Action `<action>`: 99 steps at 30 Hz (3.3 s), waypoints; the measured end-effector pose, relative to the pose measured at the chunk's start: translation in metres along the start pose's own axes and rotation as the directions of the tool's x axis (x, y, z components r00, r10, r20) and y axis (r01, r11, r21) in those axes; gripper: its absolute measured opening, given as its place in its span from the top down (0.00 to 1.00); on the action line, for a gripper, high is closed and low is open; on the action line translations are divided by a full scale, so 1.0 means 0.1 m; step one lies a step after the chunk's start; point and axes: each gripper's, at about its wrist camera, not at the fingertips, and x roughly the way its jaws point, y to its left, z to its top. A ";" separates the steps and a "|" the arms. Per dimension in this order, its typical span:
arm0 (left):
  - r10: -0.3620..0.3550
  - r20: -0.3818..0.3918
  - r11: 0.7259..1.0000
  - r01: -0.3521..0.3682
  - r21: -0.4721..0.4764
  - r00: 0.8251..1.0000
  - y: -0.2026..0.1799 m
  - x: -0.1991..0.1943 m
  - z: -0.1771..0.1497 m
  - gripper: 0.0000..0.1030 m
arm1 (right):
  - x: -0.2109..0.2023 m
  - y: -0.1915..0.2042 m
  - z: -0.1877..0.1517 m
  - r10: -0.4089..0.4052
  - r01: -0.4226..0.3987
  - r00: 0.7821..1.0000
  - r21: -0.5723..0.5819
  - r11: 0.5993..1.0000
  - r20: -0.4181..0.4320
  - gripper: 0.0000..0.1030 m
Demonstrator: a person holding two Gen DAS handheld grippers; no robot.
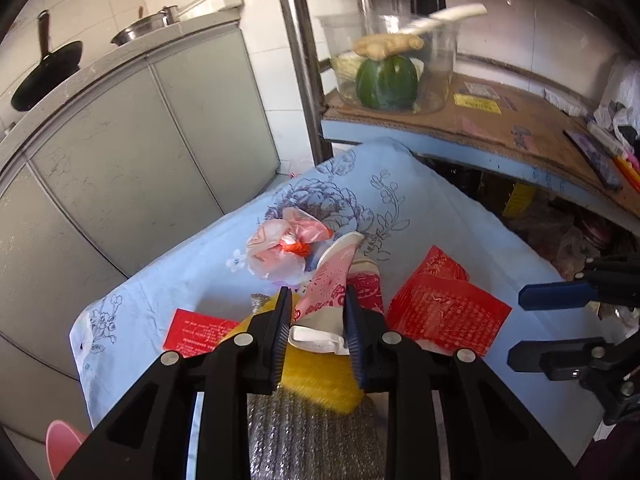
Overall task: Collect trash
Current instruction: 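Grasp the white paper cup with the left tool while the right tool grasps the red plastic bag, then carry the cup and bag over the pink bucket and open both tools, then move both open tools back to the trash pile on the table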
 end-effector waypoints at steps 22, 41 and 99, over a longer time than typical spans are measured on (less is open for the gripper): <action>0.027 0.152 0.963 0.015 -0.269 0.988 0.50 -0.90 -0.43 0.76 | 0.06 0.04 0.08 0.069 -0.071 0.997 0.078 0.994 0.026 0.98; 0.194 0.190 0.851 -0.069 -0.521 0.962 1.28 -1.54 -1.24 0.76 | 0.11 1.40 0.40 0.251 -0.247 0.968 -0.194 0.949 -0.008 0.98; 0.374 -0.197 0.537 -0.385 -0.750 0.906 2.27 -1.67 -2.80 0.70 | 1.73 3.40 -0.09 0.251 -0.430 0.873 -0.415 0.802 -0.419 0.68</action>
